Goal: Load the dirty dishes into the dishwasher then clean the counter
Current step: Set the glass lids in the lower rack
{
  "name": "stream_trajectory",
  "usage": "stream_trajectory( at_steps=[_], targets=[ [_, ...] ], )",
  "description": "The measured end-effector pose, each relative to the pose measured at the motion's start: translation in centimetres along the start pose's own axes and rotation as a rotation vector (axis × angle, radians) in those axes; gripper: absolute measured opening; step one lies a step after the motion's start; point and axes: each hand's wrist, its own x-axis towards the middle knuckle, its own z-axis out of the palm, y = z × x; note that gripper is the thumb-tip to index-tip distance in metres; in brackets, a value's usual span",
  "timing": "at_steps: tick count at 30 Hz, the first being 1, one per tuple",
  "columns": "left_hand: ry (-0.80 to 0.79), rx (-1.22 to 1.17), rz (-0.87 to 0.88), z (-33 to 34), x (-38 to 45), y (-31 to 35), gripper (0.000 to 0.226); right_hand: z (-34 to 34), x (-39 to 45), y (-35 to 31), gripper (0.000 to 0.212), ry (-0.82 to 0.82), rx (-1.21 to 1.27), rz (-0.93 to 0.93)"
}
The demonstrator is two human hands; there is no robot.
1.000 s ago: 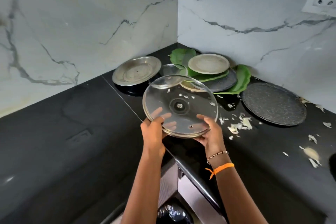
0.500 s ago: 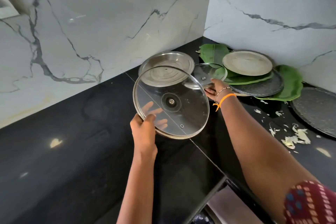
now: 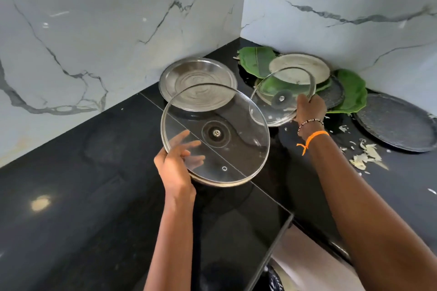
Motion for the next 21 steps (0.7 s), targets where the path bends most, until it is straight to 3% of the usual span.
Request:
stream_trajectory(
  at_steps=[3,9,14,21],
  targets=[
    [-0.049,0.017,0.018,0.8,-1.8,0.2,0.036,-4.6,-0.9,0.9,0.041,0.089,-0.021,-0.065],
    [-0.213,0.070,0.000,4.1,-7.7,-1.1,0.033,-16.9,-4.7,6.3,0.037,0.246,-0.036,-0.124],
    [-0.409,0.143,-0.036,6.4,-15.4,-3.7,0.034,-27.1,-11.3,13.6,0.024,0.363,0.101,-0.021],
    [-0.697,0.242,0.028,5.5,-30.0,-6.8,0.021,-40.7,-25.4,22.4,0.038,0.600,0.090,0.046]
  ],
)
